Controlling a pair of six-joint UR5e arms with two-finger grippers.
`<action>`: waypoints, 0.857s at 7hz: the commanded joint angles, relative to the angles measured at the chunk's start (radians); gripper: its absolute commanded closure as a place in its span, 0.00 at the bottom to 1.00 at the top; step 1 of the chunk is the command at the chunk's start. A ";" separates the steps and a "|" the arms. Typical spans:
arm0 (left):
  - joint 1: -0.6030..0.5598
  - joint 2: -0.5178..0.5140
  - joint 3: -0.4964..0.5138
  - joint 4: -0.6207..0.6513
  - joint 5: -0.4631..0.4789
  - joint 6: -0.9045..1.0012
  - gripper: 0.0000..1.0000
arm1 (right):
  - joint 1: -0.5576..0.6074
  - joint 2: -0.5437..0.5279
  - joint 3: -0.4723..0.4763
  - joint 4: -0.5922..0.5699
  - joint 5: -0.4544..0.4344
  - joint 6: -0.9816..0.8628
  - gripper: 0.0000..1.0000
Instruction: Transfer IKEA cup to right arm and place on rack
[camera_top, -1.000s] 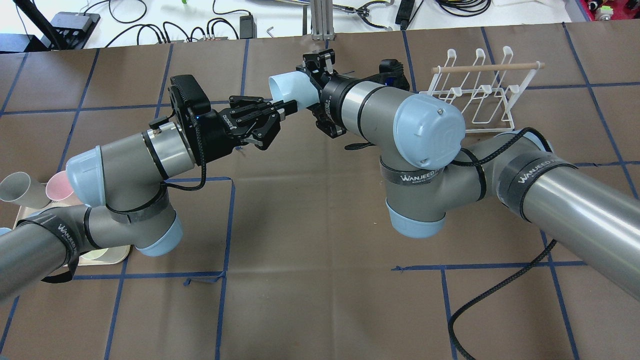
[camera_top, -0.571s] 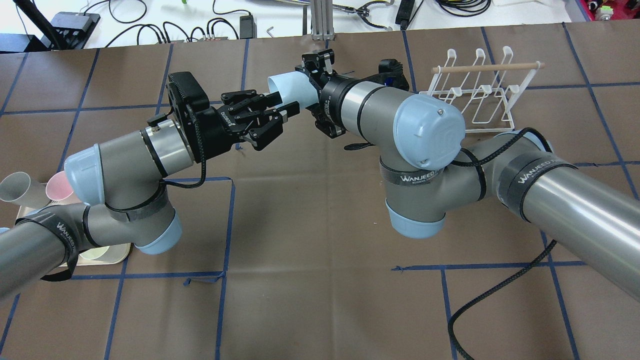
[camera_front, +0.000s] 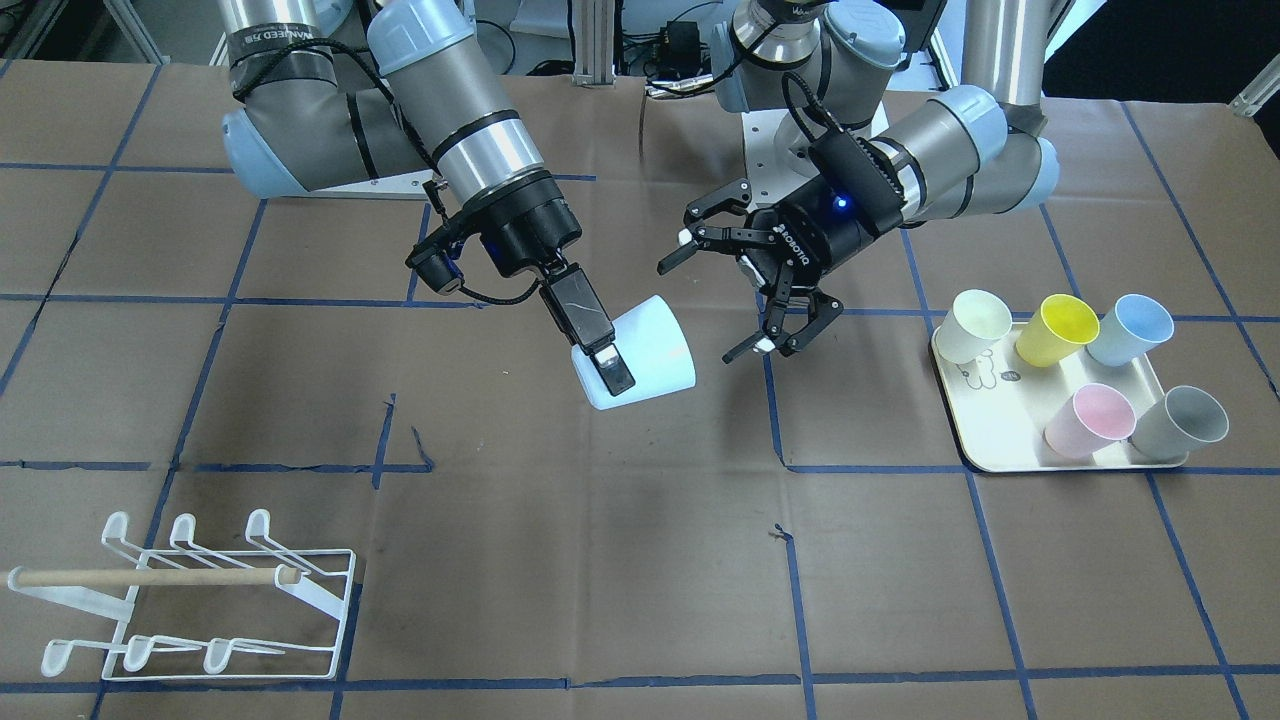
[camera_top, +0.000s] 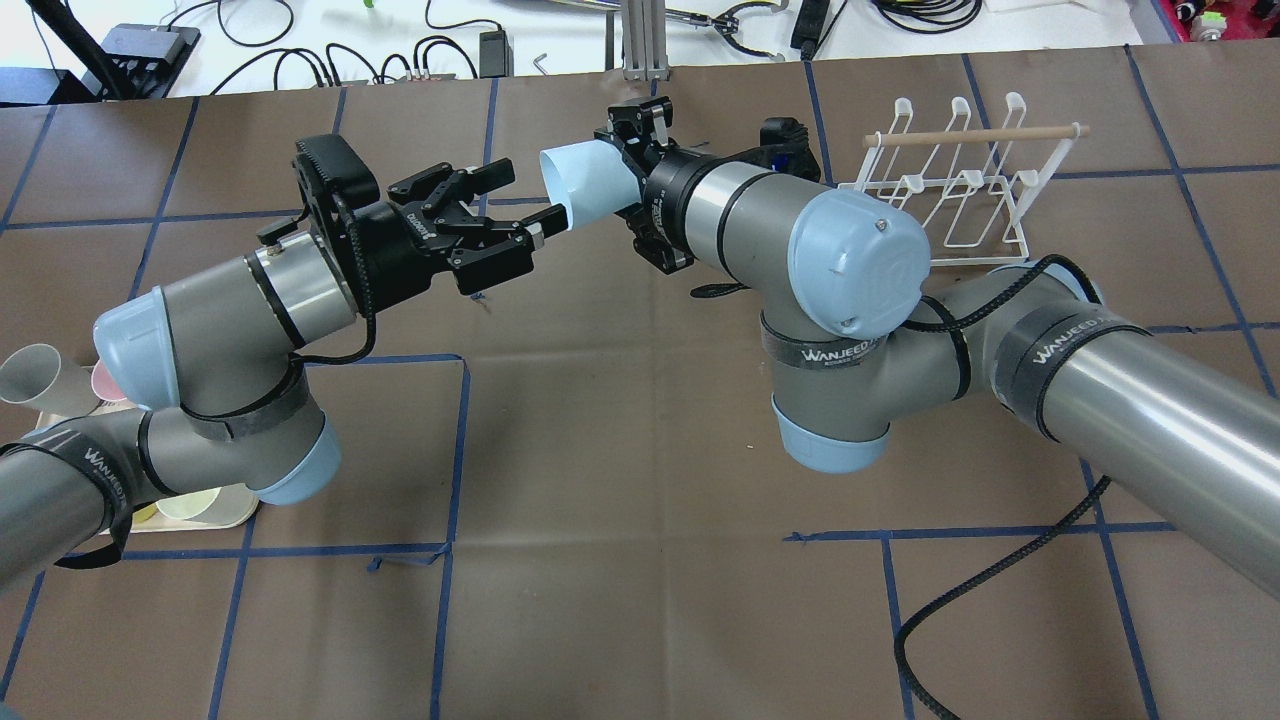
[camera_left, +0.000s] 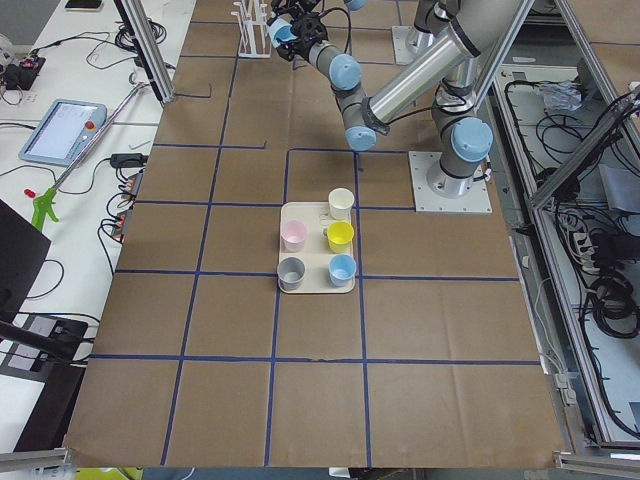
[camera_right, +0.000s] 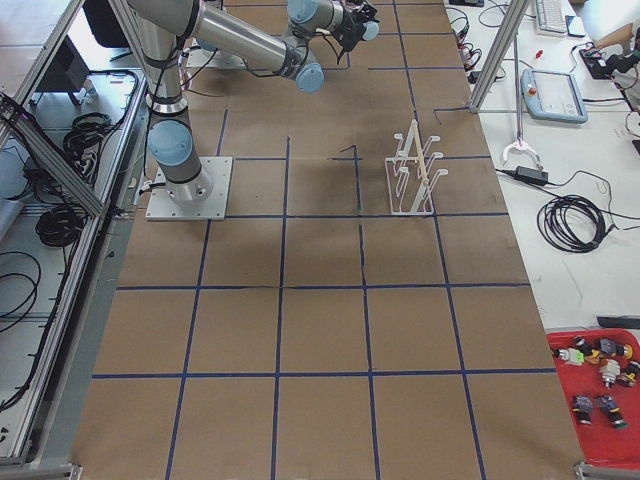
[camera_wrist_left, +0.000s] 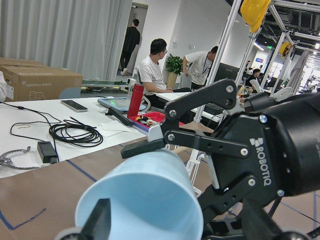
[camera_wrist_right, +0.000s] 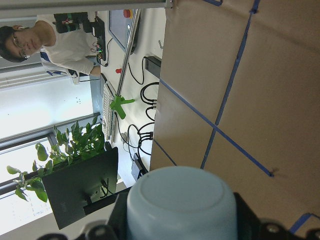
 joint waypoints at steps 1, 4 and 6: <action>0.094 0.002 0.005 -0.011 0.006 -0.003 0.01 | -0.091 0.028 -0.004 -0.066 -0.003 -0.005 0.76; 0.076 0.017 0.049 -0.222 0.409 -0.006 0.01 | -0.252 0.035 -0.059 -0.109 -0.009 -0.333 0.81; -0.050 0.020 0.148 -0.484 0.761 -0.006 0.01 | -0.370 0.072 -0.062 -0.236 -0.018 -0.808 0.81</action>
